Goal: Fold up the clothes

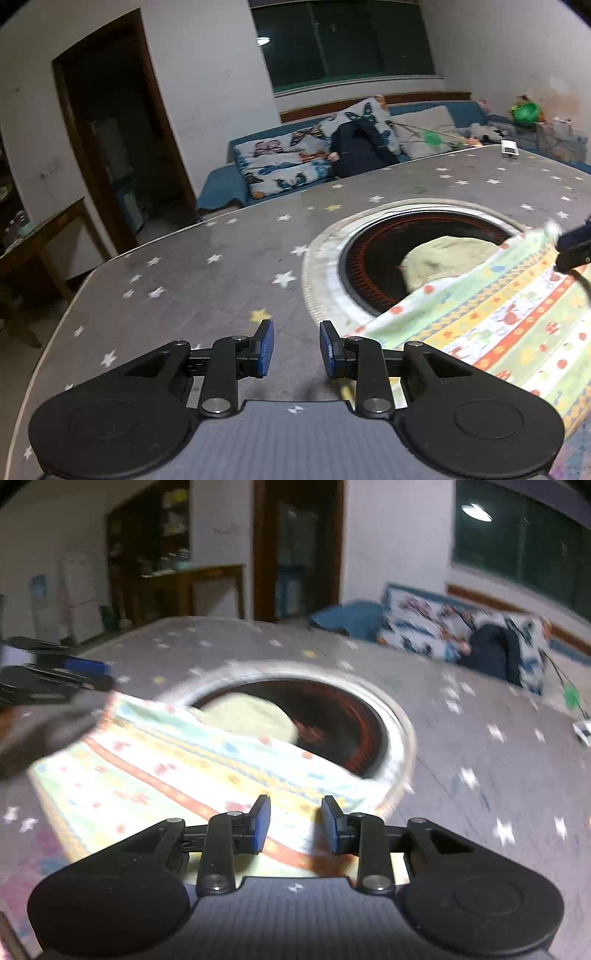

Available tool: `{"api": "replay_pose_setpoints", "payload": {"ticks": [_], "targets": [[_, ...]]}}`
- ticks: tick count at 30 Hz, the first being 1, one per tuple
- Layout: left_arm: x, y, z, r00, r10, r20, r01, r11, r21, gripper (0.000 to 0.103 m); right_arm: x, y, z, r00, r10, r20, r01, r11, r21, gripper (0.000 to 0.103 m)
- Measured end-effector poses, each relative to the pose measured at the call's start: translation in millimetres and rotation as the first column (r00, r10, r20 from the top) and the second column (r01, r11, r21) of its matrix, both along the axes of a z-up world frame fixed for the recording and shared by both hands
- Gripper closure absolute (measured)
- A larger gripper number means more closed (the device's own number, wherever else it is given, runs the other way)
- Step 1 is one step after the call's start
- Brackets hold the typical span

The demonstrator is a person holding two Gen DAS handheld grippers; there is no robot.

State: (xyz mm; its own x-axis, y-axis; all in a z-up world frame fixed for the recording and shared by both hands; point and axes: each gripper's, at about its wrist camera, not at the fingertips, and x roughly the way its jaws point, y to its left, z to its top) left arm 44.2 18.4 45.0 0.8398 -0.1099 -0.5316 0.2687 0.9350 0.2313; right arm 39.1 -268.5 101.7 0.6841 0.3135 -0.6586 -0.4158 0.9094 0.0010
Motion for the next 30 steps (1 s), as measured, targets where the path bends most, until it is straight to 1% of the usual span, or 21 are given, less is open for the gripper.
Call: {"api": "replay_pose_setpoints", "payload": {"ticks": [2,4,5,7,10,12,14,17,18,21,23,26,30], "targets": [[-4,0,3,1.0,-0.02,0.011,0.02,1.0,-0.022,0.074,0,-6,0,1.0,-0.016,-0.009,0.016,1.0,0.017,0.074],[-8,-4,8,0.998,-0.061,0.017,0.062,0.997,-0.052,0.074,0,-12,1,0.999,-0.032,-0.018,0.032,0.999,0.033,0.074],[-9,-9,9,0.996,-0.087,0.015,0.088,0.994,-0.063,0.074,0,-12,4,0.999,-0.034,-0.009,0.034,0.999,0.036,0.074],[-8,-21,9,0.99,-0.139,0.009,0.139,0.987,-0.082,0.074,3,-11,7,0.999,-0.035,0.003,0.035,0.998,0.053,0.074],[1,-41,2,0.983,-0.182,-0.021,0.179,0.98,-0.087,0.074,13,-7,8,0.999,-0.037,0.011,0.036,0.997,0.072,0.074],[12,-48,-6,0.983,-0.176,-0.053,0.171,0.981,-0.089,0.074,20,-3,3,0.999,-0.041,0.003,0.041,0.996,0.074,0.074],[25,-49,-16,0.985,-0.145,-0.089,0.137,0.987,-0.087,0.075,25,-4,-3,0.998,-0.058,-0.01,0.059,0.996,0.07,0.074],[40,-43,-28,0.986,-0.098,-0.137,0.088,0.993,-0.082,0.076,32,-11,-13,0.995,-0.082,-0.057,0.087,0.992,0.088,0.075],[42,-42,-30,0.987,-0.086,-0.139,0.075,0.994,-0.079,0.076,32,-13,-14,0.995,-0.082,-0.063,0.088,0.991,0.099,0.075],[44,-38,-29,0.989,-0.054,-0.136,0.043,0.996,-0.079,0.075,29,-12,-11,0.996,-0.083,-0.046,0.086,0.994,0.073,0.075],[39,-36,-25,0.99,-0.048,-0.131,0.037,0.995,-0.091,0.076,21,-2,-5,0.998,-0.062,-0.007,0.062,0.997,0.04,0.074],[19,-44,-15,0.993,-0.086,-0.08,0.08,0.994,-0.074,0.075,6,14,4,1.0,0.011,0.023,-0.012,0.998,0.058,0.074],[-14,-60,-3,0.981,-0.187,-0.051,0.181,0.979,-0.096,0.075,-14,37,10,0.993,0.111,0.034,-0.113,0.989,0.097,0.074]]}}
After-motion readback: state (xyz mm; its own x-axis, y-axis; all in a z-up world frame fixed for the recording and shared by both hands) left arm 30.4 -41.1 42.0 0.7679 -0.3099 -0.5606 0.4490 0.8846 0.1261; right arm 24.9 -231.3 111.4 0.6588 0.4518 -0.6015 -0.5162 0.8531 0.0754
